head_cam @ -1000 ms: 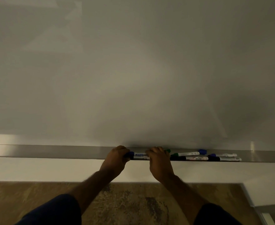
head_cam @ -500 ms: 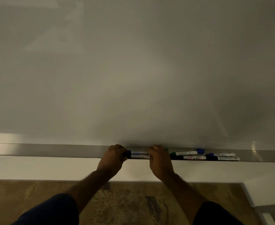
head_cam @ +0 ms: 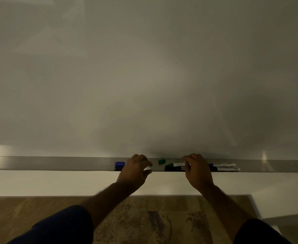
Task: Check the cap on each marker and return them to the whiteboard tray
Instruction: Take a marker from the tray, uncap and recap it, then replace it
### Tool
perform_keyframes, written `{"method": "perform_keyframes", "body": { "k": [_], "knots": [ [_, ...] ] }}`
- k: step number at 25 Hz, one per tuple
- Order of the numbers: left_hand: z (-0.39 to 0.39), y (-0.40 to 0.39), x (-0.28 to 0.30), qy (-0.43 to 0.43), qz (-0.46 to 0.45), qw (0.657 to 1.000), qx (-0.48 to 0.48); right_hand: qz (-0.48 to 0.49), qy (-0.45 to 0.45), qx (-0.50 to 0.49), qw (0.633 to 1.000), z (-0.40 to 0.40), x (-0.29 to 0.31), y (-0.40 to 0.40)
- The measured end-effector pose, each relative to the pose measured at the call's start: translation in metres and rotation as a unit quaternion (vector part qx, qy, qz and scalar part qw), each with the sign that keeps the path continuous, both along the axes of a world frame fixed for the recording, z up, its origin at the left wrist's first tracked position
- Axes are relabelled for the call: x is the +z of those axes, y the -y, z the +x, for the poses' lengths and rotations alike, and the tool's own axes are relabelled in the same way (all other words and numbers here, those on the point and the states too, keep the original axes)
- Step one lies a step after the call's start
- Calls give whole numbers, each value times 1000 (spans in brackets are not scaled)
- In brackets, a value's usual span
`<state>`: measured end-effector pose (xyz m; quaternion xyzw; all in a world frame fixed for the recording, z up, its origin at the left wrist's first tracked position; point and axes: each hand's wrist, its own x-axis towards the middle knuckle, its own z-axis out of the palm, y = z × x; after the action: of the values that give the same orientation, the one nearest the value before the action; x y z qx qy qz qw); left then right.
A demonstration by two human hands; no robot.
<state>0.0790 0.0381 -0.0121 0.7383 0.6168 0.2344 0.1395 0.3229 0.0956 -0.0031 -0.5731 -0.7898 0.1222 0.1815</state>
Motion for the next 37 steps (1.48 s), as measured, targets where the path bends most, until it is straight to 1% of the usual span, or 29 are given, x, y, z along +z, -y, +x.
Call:
{"method": "perform_keyframes", "body": {
  "k": [3,6,9,14,17,22,26,28,31,37],
  "knots": [
    [33,-9,0,-28,-21,999,-24,-17,25,12,999,22,-5,-1],
    [64,-20,0,-68,-38,996,-43,-38,77,37,996,37,-11,-3],
    [87,-30,-6,-109,-52,992,-34,-48,120,50,990,51,-15,-10],
    [91,-33,-22,-154,-88,984,-12,-86,134,84,984,70,-15,-21],
    [84,-35,-23,-156,-92,983,-10,-95,141,100,980,76,-13,-27],
    [75,-34,-4,-96,-80,992,2,-80,132,121,981,80,-6,-33],
    [62,-26,35,-18,-66,997,31,-26,70,135,988,76,25,-38],
    [55,-24,63,13,-25,999,32,4,22,149,989,70,57,-40],
    [45,-22,119,66,53,995,54,79,-35,180,980,62,117,-38],
    [29,-15,232,142,166,972,81,224,-58,208,950,52,235,-25]
  ]
}}
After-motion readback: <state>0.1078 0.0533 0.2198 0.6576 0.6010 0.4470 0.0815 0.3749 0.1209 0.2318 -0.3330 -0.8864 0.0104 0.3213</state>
